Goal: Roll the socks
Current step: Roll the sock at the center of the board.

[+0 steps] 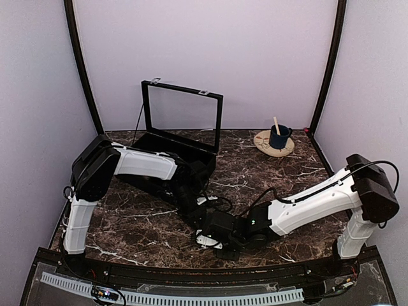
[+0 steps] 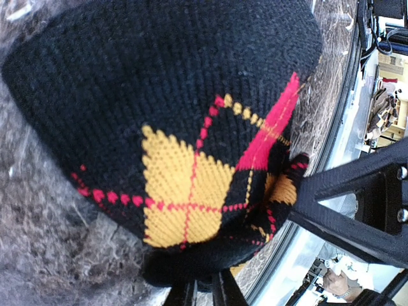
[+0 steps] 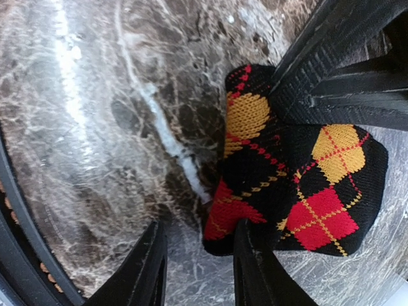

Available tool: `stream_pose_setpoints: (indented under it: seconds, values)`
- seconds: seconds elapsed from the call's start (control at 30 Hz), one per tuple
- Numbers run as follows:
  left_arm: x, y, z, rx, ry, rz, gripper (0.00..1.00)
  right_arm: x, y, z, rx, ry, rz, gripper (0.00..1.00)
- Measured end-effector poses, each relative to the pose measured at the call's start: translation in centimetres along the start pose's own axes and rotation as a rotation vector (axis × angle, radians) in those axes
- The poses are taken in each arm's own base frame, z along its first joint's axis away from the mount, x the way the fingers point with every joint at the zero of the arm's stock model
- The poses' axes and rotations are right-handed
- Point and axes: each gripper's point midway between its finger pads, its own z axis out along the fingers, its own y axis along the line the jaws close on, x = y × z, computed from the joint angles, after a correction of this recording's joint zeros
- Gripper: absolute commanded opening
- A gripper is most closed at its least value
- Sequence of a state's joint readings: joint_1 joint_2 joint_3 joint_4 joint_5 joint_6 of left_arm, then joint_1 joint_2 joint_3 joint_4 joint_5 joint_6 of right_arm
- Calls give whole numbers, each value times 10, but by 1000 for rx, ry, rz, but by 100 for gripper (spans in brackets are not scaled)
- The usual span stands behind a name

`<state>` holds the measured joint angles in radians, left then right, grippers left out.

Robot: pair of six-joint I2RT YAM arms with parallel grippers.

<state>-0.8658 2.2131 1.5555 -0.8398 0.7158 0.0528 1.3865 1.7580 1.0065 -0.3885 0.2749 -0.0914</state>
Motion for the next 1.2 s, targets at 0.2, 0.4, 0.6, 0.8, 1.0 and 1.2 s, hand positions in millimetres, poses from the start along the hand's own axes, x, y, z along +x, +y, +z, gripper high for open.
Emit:
stream_pose_setpoints:
  seconds: [0.2,0.4,0.6,0.8,1.0,1.2]
  values:
    - [0,0,0,2,0,-1,12,2,-5,7,-6,7,19,32]
    - [0,0,0,3,0,5,12,0,-10,10,-6,-3,38,30]
    - [0,0,0,4,2,7,12,-2,-15,14,-3,-12,70,20]
    - [0,0,0,3,6,7,12,-2,-20,18,1,-14,97,7]
    - [0,0,0,3,6,5,12,-3,-20,17,-7,-18,130,0]
    - [-1,1,-2,-12,0,-21,12,-2,-19,16,-33,-24,179,0]
